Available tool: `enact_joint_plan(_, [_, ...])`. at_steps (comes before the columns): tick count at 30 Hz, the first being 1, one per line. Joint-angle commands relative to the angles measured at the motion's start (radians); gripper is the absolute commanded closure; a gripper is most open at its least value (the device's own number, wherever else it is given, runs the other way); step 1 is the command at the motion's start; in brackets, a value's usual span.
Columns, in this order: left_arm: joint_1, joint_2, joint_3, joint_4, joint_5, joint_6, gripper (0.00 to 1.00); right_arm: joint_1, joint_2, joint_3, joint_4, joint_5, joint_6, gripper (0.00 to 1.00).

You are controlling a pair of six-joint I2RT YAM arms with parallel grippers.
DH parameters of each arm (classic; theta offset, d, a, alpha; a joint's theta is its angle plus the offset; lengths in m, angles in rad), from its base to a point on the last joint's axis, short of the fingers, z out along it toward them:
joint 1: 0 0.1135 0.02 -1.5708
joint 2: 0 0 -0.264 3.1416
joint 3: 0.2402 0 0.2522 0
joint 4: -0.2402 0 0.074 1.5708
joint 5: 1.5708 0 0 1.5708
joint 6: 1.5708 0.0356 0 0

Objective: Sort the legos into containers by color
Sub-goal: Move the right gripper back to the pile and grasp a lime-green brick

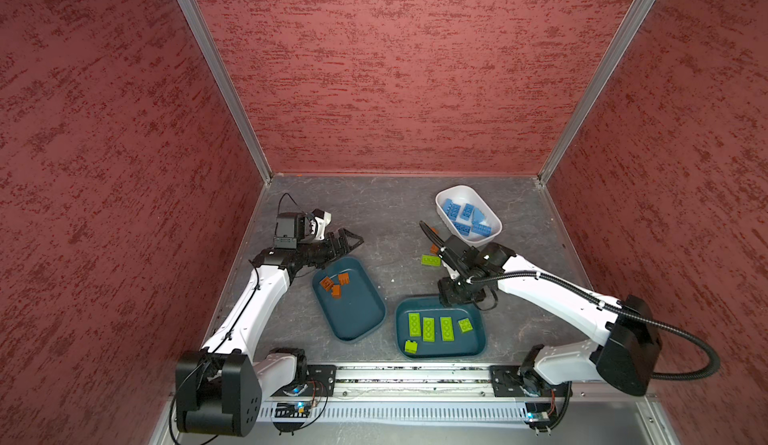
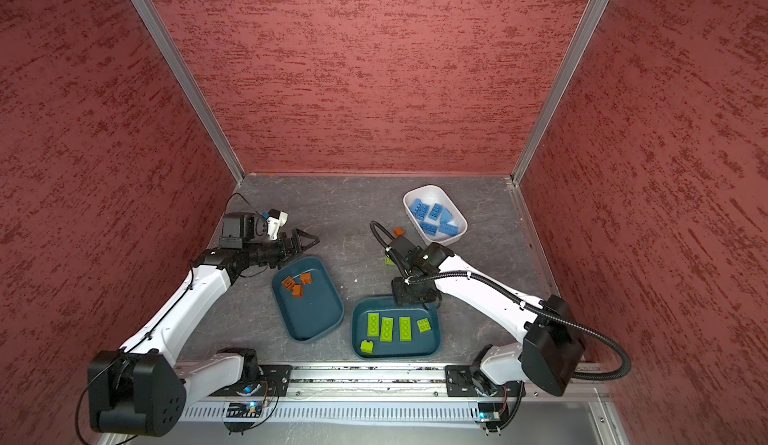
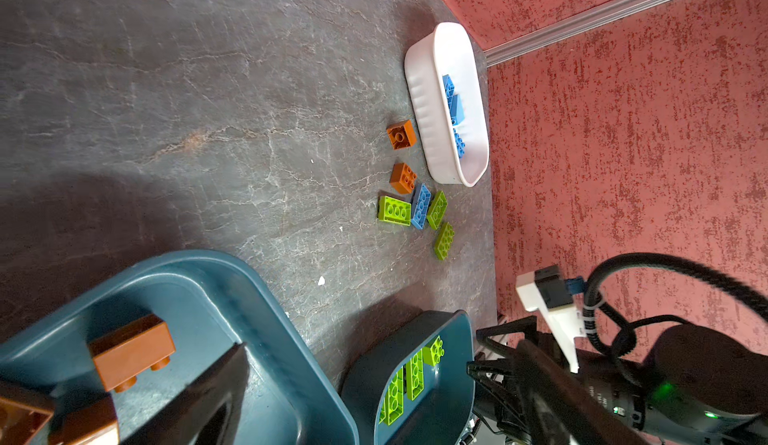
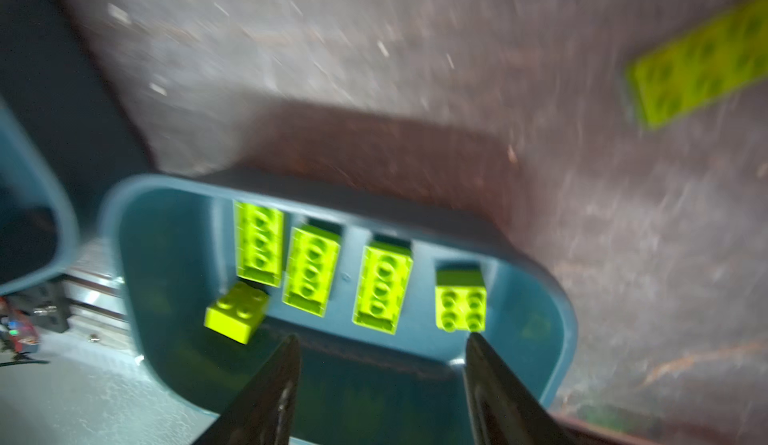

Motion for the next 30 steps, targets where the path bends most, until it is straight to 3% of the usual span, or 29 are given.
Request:
enact_joint_plan(1, [0.012,-0.005,0.025,-0.013,0.002,0.028,0.01,-0.025,0.075,0.101,0.010,0.070,-0.203,0.35])
enact_joint_plan(8, [0.034,-0.013,0.033,-0.025,0.005,0.026,0.01,-0.072,0.253,0.246,0.141,0.087,-0.581,0.34])
enact_joint_plan(16, [0.063,-0.035,0.037,-0.059,0.011,0.035,0.01,-0.144,0.406,0.268,0.305,0.006,-0.804,0.36])
enact_joint_plan(30, [0.092,-0.072,0.020,-0.110,0.013,0.062,0.00,-0.211,0.587,0.351,0.377,-0.116,-0.906,0.39])
